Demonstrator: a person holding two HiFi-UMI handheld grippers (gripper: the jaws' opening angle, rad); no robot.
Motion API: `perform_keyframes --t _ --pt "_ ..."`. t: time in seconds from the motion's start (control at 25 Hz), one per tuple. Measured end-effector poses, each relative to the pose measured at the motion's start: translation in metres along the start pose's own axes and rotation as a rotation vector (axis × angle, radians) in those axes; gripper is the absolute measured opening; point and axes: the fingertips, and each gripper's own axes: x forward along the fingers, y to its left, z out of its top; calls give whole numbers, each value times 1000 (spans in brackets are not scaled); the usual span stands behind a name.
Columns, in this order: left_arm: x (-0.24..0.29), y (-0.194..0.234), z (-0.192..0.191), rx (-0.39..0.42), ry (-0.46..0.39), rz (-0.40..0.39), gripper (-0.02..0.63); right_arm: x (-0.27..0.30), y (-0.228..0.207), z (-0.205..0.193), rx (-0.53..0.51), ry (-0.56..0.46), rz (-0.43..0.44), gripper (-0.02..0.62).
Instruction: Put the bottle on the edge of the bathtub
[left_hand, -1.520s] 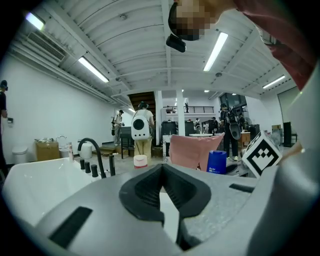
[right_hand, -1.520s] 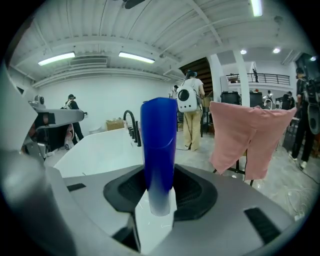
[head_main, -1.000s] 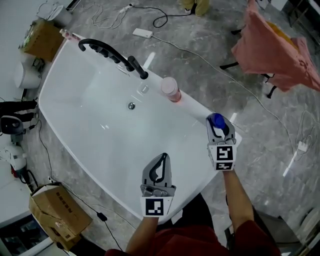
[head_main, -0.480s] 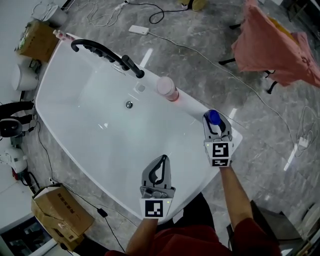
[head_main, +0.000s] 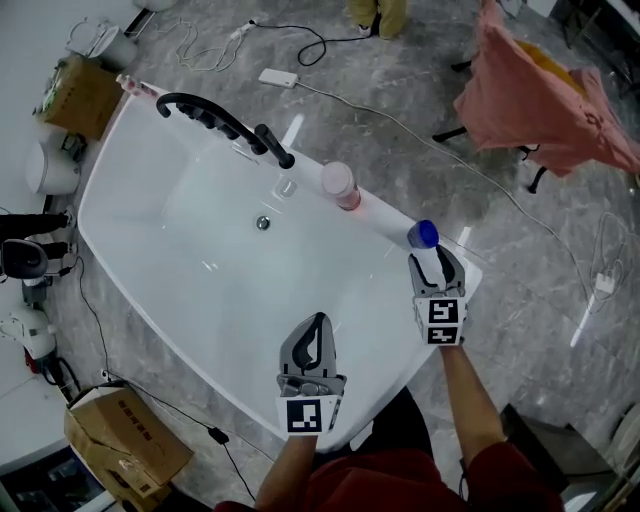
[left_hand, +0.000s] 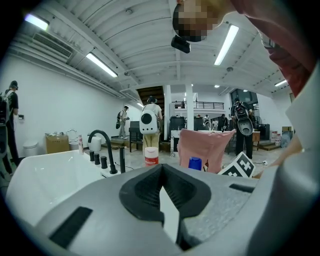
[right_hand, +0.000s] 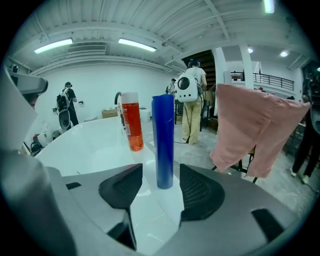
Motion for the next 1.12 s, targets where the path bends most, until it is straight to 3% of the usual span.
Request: perform_keyframes --t 0.16,0.32,0.6,1.12 --pt "-26 5 8 8 -24 -12 5 -42 22 -18 12 37 0 229" --pt "-56 21 3 -10 9 15 5 -82 52 -31 9 59 -3 229" --pt "-132 46 4 -24 11 6 5 -155 128 -23 -2 57 25 229" --pt "-251 101 60 -53 -6 5 5 -280 235 93 -58 -169 0 227"
